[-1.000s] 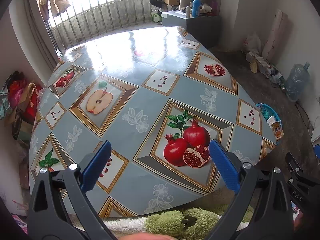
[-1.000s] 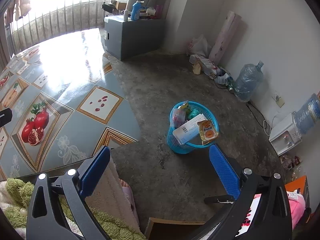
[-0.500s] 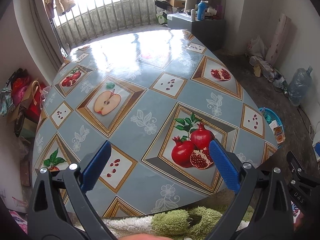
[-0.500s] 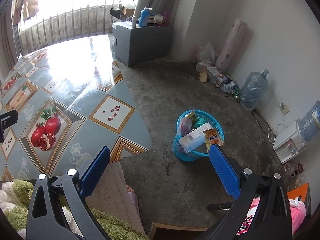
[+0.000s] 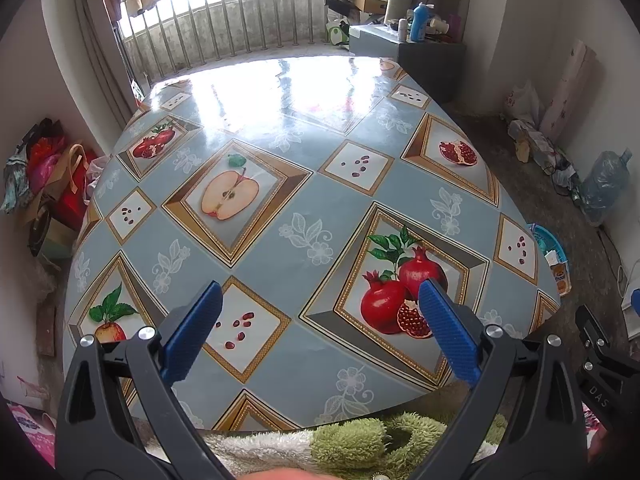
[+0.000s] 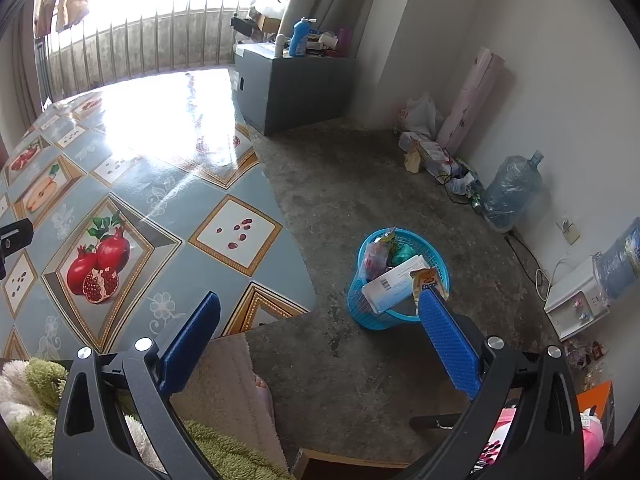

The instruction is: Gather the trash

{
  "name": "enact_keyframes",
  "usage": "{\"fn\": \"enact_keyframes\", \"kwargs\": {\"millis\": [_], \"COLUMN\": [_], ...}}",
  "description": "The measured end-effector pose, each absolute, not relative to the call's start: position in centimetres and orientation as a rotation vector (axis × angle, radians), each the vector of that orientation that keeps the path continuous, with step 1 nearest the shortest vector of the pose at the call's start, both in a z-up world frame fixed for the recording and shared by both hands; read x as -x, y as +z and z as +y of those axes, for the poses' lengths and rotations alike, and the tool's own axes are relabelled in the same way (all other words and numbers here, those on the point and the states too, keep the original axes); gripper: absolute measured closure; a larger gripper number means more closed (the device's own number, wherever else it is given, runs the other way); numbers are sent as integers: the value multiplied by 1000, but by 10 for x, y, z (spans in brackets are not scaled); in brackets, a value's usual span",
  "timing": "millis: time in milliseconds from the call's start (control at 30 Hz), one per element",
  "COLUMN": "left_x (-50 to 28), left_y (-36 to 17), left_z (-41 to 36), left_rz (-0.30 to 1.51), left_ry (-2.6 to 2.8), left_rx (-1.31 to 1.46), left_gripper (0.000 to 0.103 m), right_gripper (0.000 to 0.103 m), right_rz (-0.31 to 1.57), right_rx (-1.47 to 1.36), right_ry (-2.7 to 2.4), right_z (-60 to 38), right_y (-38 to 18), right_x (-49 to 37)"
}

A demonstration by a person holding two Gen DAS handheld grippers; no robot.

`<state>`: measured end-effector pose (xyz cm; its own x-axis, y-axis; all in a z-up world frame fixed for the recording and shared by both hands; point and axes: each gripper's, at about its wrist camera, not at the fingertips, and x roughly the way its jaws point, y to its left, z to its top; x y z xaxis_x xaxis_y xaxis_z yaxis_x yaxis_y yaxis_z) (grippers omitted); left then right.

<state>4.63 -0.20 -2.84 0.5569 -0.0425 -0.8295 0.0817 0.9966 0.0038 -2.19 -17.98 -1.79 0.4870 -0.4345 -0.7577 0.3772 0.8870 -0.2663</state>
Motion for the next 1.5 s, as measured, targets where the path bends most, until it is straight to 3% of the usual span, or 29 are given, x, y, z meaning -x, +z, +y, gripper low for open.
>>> {"fn": "enact_keyframes", "kwargs": {"millis": [1500], "left_x": [-45], "left_y": [-28], "left_z": [-5], "left_rz": [980], "left_ry": [-70], "left_rx": [-44], "left_gripper": [9], "right_gripper": [6], "right_rz": [940], "right_rx": [55], "right_ry": [-504], "right_z": [-185], "right_y": [-20], "right_x": [26]}}
